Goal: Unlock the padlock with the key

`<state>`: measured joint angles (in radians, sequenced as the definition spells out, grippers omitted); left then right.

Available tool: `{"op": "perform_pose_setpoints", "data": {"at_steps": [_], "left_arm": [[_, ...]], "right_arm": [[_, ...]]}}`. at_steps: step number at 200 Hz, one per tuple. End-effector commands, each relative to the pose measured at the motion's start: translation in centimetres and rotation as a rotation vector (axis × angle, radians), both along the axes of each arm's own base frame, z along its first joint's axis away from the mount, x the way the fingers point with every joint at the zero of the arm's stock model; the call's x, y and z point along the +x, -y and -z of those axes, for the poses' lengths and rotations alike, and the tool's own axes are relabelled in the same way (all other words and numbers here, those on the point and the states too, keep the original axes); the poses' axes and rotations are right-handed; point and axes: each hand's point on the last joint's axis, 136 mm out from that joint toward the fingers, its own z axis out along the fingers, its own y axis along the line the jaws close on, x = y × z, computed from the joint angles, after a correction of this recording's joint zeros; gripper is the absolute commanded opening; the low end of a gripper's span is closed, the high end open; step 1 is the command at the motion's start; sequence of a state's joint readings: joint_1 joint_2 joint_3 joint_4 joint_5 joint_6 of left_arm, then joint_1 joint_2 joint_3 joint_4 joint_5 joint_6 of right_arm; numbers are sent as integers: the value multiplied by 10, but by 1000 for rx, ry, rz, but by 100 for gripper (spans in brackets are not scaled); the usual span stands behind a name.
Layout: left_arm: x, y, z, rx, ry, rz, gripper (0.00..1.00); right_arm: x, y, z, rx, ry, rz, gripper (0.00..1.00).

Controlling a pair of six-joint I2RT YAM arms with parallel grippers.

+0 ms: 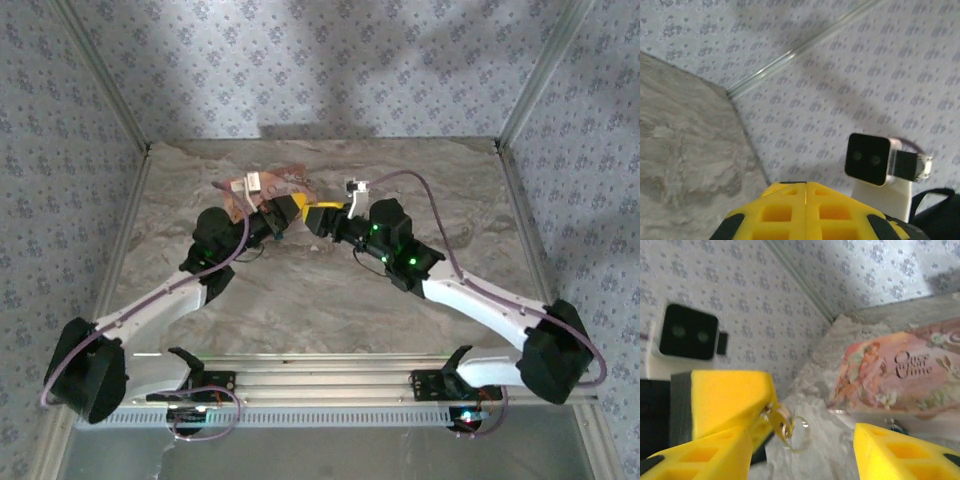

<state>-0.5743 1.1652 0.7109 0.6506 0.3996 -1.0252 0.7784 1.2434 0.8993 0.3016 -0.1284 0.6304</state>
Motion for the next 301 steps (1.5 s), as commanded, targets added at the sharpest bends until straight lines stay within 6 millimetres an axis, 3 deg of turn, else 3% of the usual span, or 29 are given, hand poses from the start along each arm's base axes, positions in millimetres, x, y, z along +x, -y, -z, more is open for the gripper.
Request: {"op": "perform_pose_setpoints", "data": {"at_steps": [1, 27, 50, 73, 85, 86, 98, 125, 149, 275, 284, 301], "left_arm": [[-16, -2, -8, 309, 128, 59, 0], [-36, -5, -6, 539, 212, 167, 0], [-53, -4, -7, 641, 289, 272, 0], [-73, 1, -11, 665, 375, 410, 0], [-89, 5, -19, 628, 429, 495, 0], [-90, 6, -20, 624, 432, 502, 0], [-105, 8, -26, 607, 477, 568, 0], [-116, 6, -25, 628, 506, 627, 0], [-126, 8, -25, 594, 493, 697, 0], [-121, 18, -19, 549, 414, 760, 0], [-122, 17, -18, 552, 411, 765, 0], [-123, 17, -16, 554, 403, 774, 0]], "right_arm": [[-24, 31, -16, -159, 68, -29, 59], [-49, 73, -20, -245, 118, -46, 71], [-69, 86, -29, -300, 124, -147, 71], [-82, 75, -40, -307, 86, -298, 72], [-88, 66, -35, -316, 55, -379, 71], [-89, 65, -44, -306, 71, -391, 71], [-97, 53, -46, -284, 58, -482, 64], [-109, 31, -45, -251, 49, -617, 47], [-117, 16, -36, -255, 49, -688, 43], [-116, -8, -17, -273, 45, -774, 44], [-116, -8, -18, -272, 55, -777, 41], [-116, -9, -20, -272, 74, -779, 27]]}}
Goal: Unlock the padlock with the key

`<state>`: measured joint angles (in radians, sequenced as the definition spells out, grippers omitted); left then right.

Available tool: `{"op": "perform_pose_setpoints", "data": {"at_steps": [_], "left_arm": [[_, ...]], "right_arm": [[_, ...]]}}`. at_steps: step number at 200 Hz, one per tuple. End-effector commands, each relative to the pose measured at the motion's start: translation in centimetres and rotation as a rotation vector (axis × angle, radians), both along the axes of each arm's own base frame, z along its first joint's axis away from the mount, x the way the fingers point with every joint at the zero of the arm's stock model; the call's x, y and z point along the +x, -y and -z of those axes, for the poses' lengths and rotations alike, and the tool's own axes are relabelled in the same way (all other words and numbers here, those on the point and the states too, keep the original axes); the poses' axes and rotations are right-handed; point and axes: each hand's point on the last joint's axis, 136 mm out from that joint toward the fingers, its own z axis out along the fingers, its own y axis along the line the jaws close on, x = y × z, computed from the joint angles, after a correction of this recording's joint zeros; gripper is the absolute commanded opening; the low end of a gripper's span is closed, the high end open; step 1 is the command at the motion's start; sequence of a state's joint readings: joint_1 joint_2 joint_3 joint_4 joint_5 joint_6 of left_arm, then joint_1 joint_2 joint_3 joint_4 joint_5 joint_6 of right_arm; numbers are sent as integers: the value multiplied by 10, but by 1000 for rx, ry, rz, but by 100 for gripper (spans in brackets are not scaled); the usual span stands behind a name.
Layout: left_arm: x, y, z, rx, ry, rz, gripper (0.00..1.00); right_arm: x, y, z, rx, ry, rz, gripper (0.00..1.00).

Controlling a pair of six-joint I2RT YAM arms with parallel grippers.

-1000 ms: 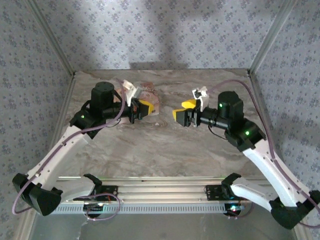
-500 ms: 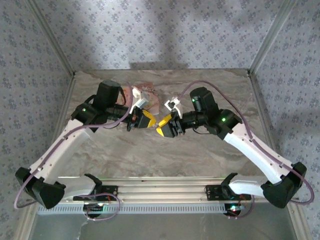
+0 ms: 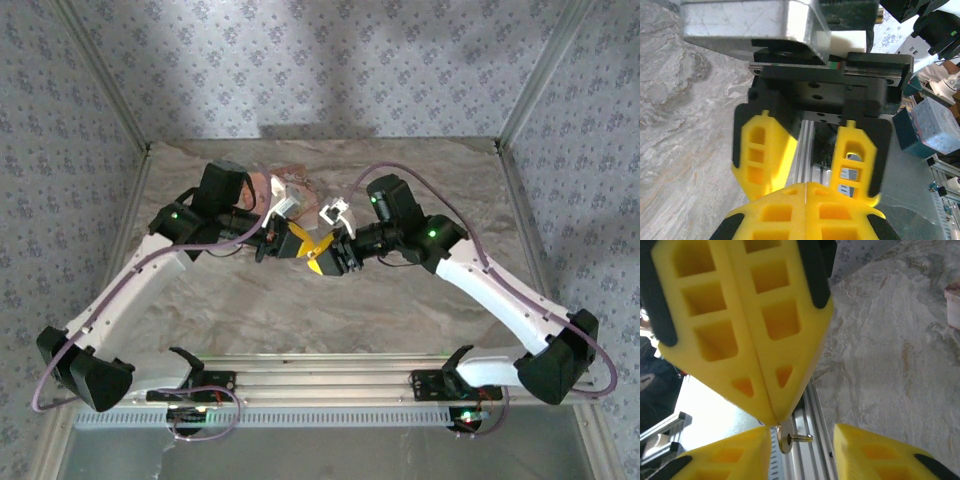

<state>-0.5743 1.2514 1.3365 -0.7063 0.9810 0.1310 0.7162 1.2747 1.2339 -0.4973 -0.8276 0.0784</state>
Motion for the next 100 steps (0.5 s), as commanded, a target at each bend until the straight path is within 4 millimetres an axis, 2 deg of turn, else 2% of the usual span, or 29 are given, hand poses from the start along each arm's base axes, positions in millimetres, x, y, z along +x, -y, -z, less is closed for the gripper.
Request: {"op": "perform_pose_setpoints", "data": {"at_steps": [1, 31, 48, 59, 69, 72, 79, 100], "left_arm": [[-8, 0, -9, -24, 2, 45, 0], [-7, -1, -9, -26, -8, 42, 0], [-1, -1, -11, -38, -10, 21, 0], [4, -1, -14, -52, -12, 0, 12], [11, 0, -15, -68, -13, -34, 28], [13, 1, -15, -71, -16, -47, 33], [21, 1, -16, -81, -23, -90, 42], [36, 1, -18, -135, -52, -182, 52]], "right_arm": [[-4, -4, -22, 51, 59, -34, 26], [-3, -6, -22, 71, 66, -41, 0], [-2, -9, -19, 89, 54, -38, 0], [0, -10, -17, 95, 48, -27, 0], [4, -11, -20, 107, 54, -6, 0], [4, -10, -8, 90, 34, 1, 0], [7, -10, -3, 88, 26, 19, 0], [19, -9, 3, 104, 24, 97, 0]]}}
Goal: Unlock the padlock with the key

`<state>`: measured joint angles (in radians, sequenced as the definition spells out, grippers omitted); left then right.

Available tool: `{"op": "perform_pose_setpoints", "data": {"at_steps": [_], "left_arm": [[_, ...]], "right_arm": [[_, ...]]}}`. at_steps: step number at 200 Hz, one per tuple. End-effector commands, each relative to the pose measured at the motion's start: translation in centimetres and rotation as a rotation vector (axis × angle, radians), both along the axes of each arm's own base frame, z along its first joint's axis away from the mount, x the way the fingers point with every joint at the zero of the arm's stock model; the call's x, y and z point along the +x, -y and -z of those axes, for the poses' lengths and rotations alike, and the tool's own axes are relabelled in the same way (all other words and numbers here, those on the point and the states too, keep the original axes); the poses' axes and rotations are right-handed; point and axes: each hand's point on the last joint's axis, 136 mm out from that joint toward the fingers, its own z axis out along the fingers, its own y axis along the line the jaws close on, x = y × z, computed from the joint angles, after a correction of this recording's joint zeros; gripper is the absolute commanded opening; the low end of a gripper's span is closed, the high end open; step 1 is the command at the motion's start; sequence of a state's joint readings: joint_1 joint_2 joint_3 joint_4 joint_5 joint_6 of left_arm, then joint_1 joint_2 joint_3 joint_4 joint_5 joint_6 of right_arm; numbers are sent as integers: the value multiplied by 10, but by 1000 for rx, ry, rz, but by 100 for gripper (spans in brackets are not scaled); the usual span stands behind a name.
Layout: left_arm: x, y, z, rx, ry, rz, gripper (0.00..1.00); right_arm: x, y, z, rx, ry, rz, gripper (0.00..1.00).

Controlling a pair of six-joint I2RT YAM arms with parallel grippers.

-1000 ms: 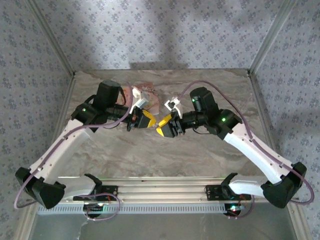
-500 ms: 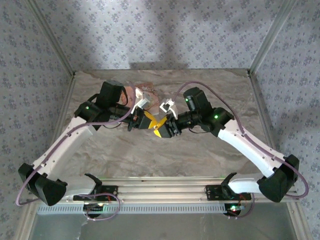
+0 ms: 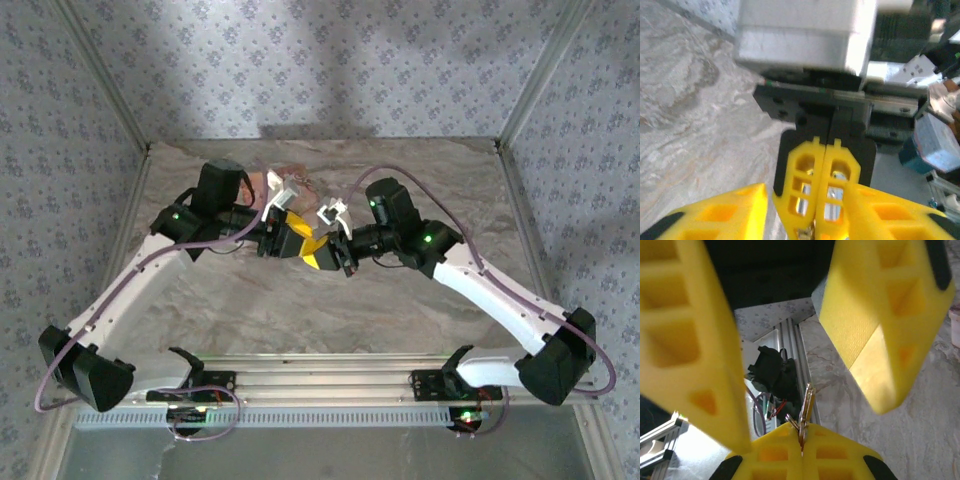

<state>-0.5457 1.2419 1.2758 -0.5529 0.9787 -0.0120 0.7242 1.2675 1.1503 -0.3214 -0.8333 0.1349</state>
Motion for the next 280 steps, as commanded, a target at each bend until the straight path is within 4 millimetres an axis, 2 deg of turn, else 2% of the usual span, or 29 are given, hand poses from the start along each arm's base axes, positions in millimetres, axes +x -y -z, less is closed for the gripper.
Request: {"op": "perform_pose_setpoints", "data": {"at_steps": [1, 19, 41, 73, 104, 139, 160, 197, 244, 280], "left_arm": [[18, 0, -17, -91, -5, -112, 53], [38, -6, -13, -106, -35, -242, 61], [51, -15, -8, -145, -80, -341, 64], [49, -19, 9, -127, -111, -366, 56], [44, -14, 30, -92, -132, -360, 57], [37, 1, 30, -94, -115, -320, 60], [40, 3, 28, -102, -108, -326, 60], [48, 4, 29, -104, -103, -355, 44], [49, 4, 35, -90, -108, -362, 29], [51, -2, 42, -54, -95, -399, 26]], "right_arm": [[15, 1, 1, 41, 1, 94, 0], [28, 4, 6, 53, 7, 178, 0], [39, 11, 13, 43, 27, 264, 0], [50, 21, 16, 12, 86, 351, 0], [49, 21, 15, 0, 130, 353, 0], [44, 18, 20, -42, 161, 329, 0], [43, 17, 21, -62, 180, 325, 0], [41, 15, 20, -63, 204, 319, 0], [40, 13, 19, -53, 219, 318, 0], [44, 15, 17, -48, 233, 347, 0]]}}
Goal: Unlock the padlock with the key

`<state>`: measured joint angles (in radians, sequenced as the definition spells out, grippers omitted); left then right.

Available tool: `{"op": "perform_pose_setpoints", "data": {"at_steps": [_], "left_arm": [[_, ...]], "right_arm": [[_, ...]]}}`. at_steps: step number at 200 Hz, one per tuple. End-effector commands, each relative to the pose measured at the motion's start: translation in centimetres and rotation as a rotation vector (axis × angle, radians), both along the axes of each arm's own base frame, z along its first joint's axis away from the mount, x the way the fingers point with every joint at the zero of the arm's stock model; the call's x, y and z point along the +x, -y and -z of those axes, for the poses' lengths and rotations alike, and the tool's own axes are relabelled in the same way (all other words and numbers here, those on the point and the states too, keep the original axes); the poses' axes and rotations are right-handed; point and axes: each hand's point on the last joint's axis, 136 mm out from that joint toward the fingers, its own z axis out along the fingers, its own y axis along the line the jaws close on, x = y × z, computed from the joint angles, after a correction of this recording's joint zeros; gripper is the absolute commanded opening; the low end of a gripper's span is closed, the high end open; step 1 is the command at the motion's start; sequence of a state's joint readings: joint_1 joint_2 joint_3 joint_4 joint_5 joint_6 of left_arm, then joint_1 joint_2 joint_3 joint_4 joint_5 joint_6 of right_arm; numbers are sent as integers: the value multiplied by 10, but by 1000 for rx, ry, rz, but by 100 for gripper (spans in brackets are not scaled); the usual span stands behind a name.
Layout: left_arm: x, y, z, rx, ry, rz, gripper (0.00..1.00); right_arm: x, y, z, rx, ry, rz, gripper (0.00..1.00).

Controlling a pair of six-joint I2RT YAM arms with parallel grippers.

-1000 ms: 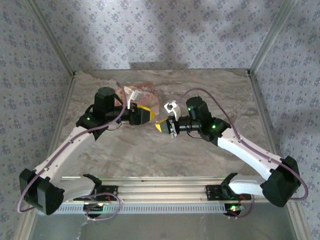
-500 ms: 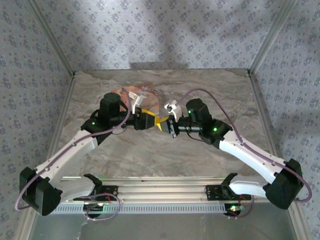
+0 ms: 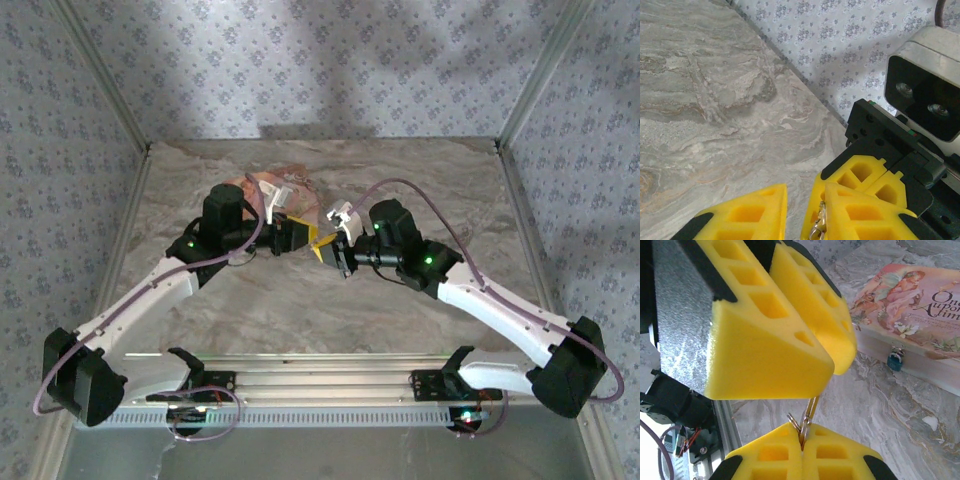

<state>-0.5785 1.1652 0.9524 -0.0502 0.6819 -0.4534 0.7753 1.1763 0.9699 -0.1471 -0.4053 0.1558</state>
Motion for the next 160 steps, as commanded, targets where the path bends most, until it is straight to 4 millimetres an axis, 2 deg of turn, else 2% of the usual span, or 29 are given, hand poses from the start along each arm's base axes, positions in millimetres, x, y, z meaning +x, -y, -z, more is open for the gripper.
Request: {"op": "perform_pose_setpoints", "data": {"at_steps": [1, 21, 60, 111, 127, 160], "left_arm": [[4, -5, -1, 27, 33, -38, 26], [5, -8, 3, 45, 29, -55, 27], [9, -16, 13, 64, 11, -93, 45], [13, -23, 21, 58, -14, -118, 48], [9, -20, 15, 27, -9, -89, 48], [-10, -11, -19, -121, 67, 29, 47]], "right_arm": [[2, -1, -17, 27, 62, 6, 0], [4, 2, -19, 40, 74, 26, 0], [6, 6, -21, 60, 90, 59, 0], [7, 7, -22, 87, 94, 68, 0], [6, 5, -19, 83, 86, 59, 0], [6, 3, -15, 82, 72, 51, 0]]}}
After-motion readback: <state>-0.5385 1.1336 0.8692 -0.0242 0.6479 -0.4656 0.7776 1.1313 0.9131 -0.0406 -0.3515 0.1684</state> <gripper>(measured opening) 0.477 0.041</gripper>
